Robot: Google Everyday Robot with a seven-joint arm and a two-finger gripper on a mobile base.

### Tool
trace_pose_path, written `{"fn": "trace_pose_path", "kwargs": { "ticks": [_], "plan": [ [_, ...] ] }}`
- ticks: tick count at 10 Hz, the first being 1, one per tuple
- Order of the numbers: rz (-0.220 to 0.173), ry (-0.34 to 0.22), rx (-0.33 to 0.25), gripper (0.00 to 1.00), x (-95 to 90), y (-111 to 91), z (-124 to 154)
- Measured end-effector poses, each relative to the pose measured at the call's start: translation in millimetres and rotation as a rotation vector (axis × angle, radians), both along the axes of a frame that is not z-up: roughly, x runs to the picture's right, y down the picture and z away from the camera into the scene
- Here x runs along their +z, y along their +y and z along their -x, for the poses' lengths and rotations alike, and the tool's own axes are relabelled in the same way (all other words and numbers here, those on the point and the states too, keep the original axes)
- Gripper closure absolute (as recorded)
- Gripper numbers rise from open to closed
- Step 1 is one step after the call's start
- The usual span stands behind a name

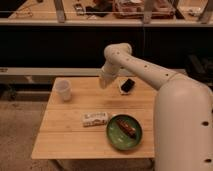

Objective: Move the arm in a circular motion

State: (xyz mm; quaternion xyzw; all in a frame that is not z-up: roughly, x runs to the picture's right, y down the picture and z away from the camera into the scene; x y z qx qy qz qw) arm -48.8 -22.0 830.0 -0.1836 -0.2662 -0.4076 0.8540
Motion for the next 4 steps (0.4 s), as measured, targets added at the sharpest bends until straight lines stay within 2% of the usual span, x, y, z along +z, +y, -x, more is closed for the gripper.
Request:
{"fn": "trace_pose_path", "kwargs": {
  "ticks": [1,3,4],
  "plan": [
    [-0.012,-0.04,-0.051,1.0,-11.1,10.1,25.4],
    [-0.029,-0.089,-0.145,0.99,-29.5,30.2,53.1],
    [-0.035,-0.108,-0.175,0.91,-36.2,37.3,63.1]
  ]
}}
